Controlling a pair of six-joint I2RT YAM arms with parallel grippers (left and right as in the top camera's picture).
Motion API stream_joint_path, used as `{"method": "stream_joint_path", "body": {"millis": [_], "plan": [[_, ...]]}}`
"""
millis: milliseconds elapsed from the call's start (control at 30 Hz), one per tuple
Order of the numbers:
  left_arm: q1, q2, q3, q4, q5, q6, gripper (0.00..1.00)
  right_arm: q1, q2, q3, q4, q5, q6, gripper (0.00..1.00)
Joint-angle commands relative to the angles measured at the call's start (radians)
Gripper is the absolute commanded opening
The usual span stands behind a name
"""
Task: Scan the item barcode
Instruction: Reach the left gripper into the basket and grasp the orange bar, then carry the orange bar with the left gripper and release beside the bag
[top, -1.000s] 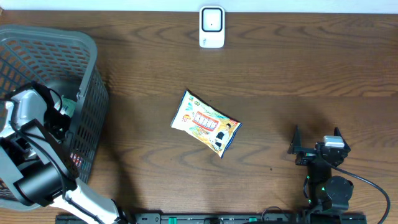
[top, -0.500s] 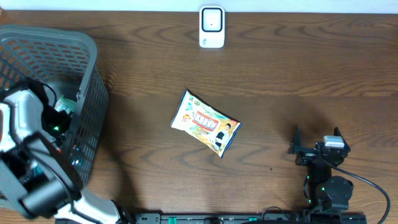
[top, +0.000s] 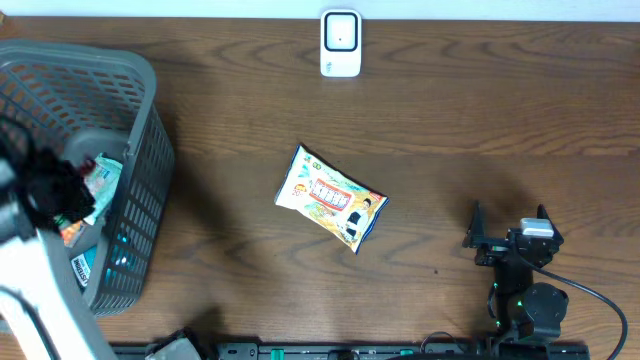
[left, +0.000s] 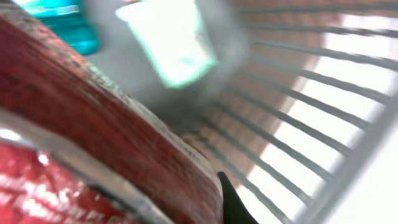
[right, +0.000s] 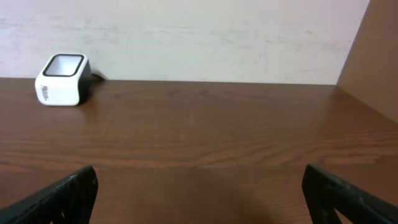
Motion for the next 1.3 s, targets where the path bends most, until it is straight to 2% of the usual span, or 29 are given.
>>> {"method": "stream_joint_path", "body": {"millis": [0, 133, 300, 467, 567, 633, 733, 1000, 1267], "plan": [[-0.037, -0.137, 0.021, 0.102, -0.016, 0.195, 0.08, -0.002, -0.005, -0.001, -0.003, -0.006, -0.008, 0.99], [-0.175, -0.24, 0.021, 0.261, -0.015, 0.365, 0.07, -0.002, -0.005, -0.001, -0.003, -0.006, -0.008, 0.99], [-0.442, -0.222, 0.021, 0.365, -0.016, 0.548, 0.08, -0.002, -0.005, -0.001, -0.003, -0.006, -0.008, 0.99], [-0.761, -0.075, 0.021, 0.47, -0.016, 0.753, 0.07, -0.002, -0.005, -0.001, -0.003, -0.006, -0.008, 0.99], [-0.902, 0.03, 0.021, 0.532, -0.015, 0.842, 0.07, -0.002, -0.005, -0.001, -0.003, -0.006, -0.008, 0.99], [-1.027, 0.154, 0.021, 0.586, -0.015, 0.932, 0.08, -0.002, -0.005, -0.001, -0.003, -0.006, -0.008, 0.99], [-1.12, 0.279, 0.021, 0.608, -0.015, 1.038, 0.07, -0.002, -0.005, -0.001, -0.003, -0.006, -0.008, 0.99], [-1.261, 0.555, 0.021, 0.683, 0.01, 1.069, 0.07, -0.002, -0.005, -0.001, -0.003, -0.006, -0.008, 0.99], [-1.334, 0.694, 0.02, 0.766, 0.164, 1.069, 0.07, -0.002, -0.005, -0.001, -0.003, -0.006, -0.008, 0.99]]}}
